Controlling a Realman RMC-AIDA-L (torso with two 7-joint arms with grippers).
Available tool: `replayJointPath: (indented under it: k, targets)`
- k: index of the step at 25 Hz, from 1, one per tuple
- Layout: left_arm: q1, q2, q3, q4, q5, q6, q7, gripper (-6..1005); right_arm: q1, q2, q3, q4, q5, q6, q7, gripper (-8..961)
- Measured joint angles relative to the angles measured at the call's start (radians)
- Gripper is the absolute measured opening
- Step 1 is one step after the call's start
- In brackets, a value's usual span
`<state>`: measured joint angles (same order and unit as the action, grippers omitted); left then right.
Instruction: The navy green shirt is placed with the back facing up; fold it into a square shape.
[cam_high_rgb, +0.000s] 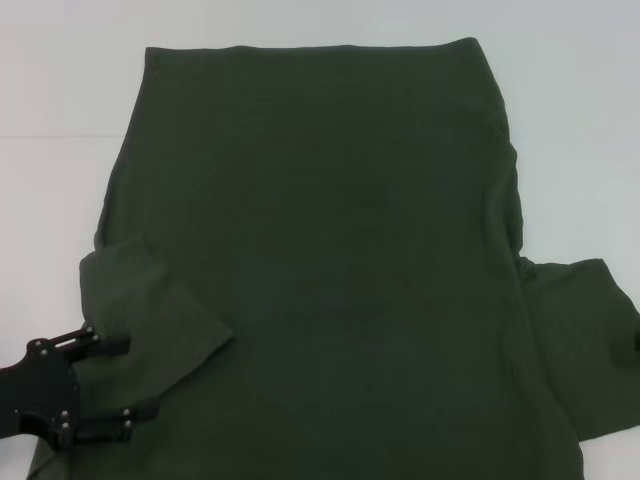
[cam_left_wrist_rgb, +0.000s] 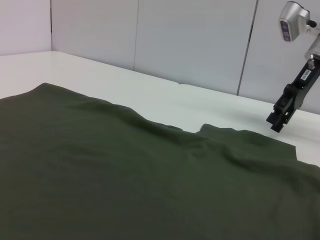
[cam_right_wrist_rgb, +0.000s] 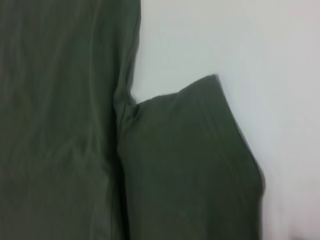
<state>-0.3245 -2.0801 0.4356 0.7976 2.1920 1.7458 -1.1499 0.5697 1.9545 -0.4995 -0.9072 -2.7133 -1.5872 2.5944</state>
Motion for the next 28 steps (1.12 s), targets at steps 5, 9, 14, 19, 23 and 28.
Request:
replayJointPath:
  k: [5,9,14,19,23,28]
  targets:
    - [0.000,-0.001,0.000,0.000,0.000,0.000,-0.003,887,0.011,0.003,-0.012,0.024,0.000,0.017,0.000,883]
    - [-0.001,-0.001,0.000,0.000,0.000,0.000,-0.004,887,0.017,0.008,-0.031,0.044,-0.001,0.037,0.000,882]
    - [-0.001,-0.001,0.000,0.000,0.000,0.000,-0.006,888,0.022,0.009,-0.045,0.053,-0.001,0.050,0.000,883]
    - [-0.001,-0.001,0.000,0.000,0.001,-0.001,-0.007,888,0.022,0.009,-0.045,0.060,0.000,0.061,0.000,884]
    - [-0.001,-0.001,0.000,0.000,0.001,-0.003,-0.007,888,0.023,0.010,-0.052,0.061,0.000,0.066,0.001,882]
    - [-0.001,-0.001,0.000,0.000,0.000,-0.003,-0.007,888,0.024,0.014,-0.057,0.062,0.000,0.069,0.001,882]
